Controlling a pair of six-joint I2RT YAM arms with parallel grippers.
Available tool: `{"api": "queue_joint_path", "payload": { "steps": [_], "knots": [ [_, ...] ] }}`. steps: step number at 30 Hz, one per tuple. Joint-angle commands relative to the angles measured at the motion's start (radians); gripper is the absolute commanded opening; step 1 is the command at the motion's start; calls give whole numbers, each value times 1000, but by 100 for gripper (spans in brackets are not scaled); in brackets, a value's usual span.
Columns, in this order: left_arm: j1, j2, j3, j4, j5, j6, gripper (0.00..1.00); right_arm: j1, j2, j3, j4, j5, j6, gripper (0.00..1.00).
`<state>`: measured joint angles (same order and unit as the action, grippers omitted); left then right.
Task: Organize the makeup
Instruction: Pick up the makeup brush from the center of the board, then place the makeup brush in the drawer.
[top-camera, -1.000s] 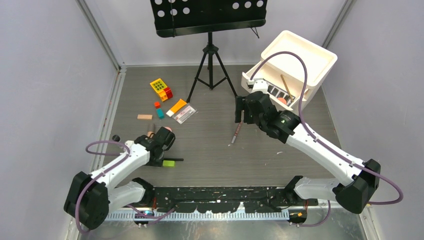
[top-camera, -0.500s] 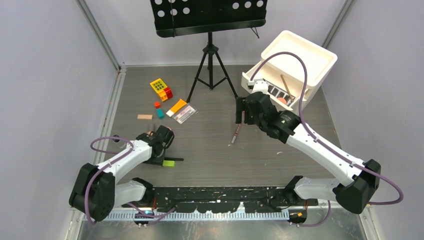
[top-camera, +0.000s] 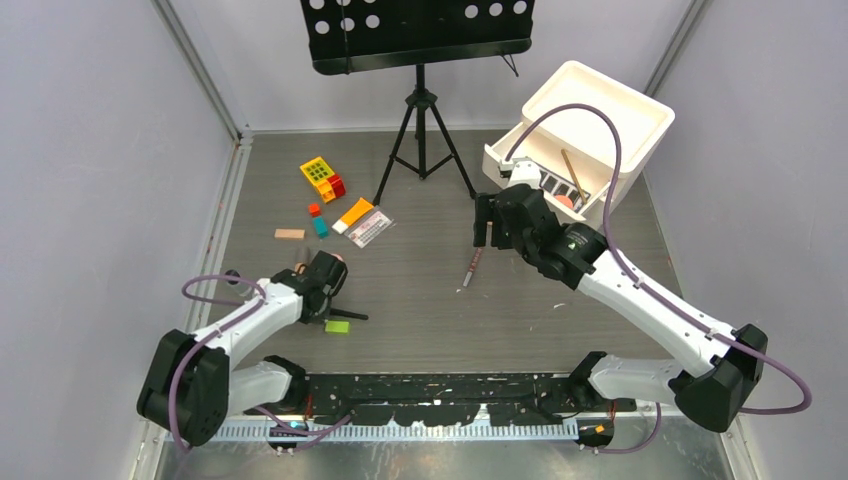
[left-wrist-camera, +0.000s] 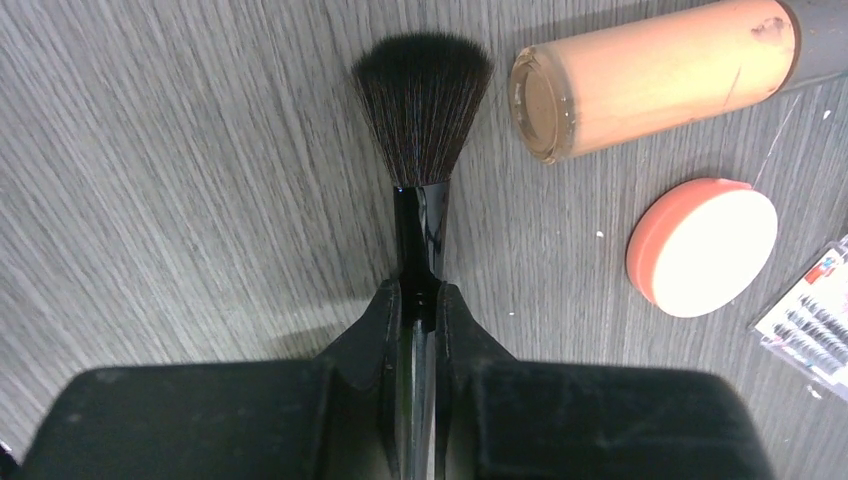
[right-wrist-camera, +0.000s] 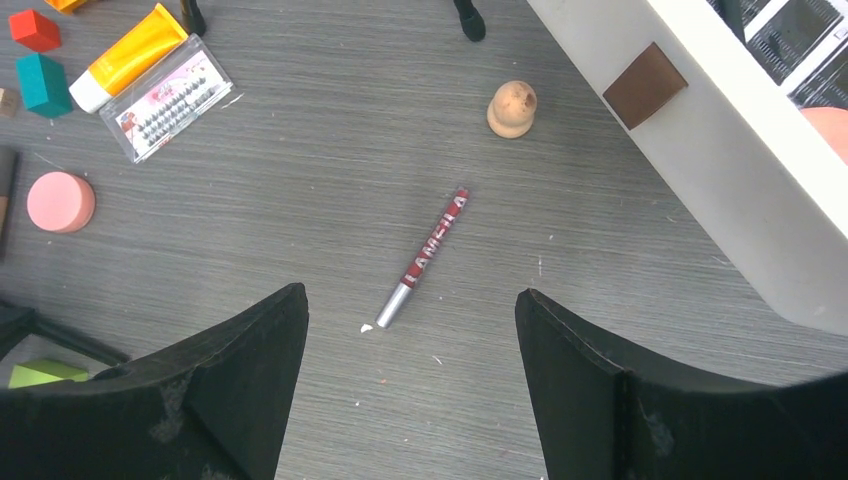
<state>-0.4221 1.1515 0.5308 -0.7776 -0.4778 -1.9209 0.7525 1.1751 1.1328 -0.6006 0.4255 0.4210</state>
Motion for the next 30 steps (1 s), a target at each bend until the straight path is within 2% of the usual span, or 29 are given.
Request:
{"api": "queue_joint_path", "payload": {
  "steps": [1,5,8,12,14,17,21,24,26,30],
  "knots": [
    [6,-51,43,-78,-44,66,0,-2,-36,-1,15,27,12,80],
    [6,-133,120,-158,-120,118,0,-2,-45,-2,11,24,18,80],
    [6,-177,174,-161,-153,188,0,-2,-60,-6,9,24,26,80],
    [1,-177,234,-94,-88,317,0,-1,-90,7,-11,45,28,80],
    [-35,-169,253,-37,-60,341,0,-1,-115,23,-32,79,24,80],
    [-150,-147,304,38,-115,335,0,-2,-160,44,-66,146,12,80],
    [-307,-42,421,145,-165,370,0,-1,-234,82,-129,261,1,80],
    [-392,77,502,280,-145,413,0,-2,-313,123,-185,323,6,80],
    [-425,159,558,398,-114,436,0,-2,-368,149,-216,354,20,80],
    [-473,350,738,503,-53,477,0,-1,-474,178,-278,429,56,76]
  ]
}}
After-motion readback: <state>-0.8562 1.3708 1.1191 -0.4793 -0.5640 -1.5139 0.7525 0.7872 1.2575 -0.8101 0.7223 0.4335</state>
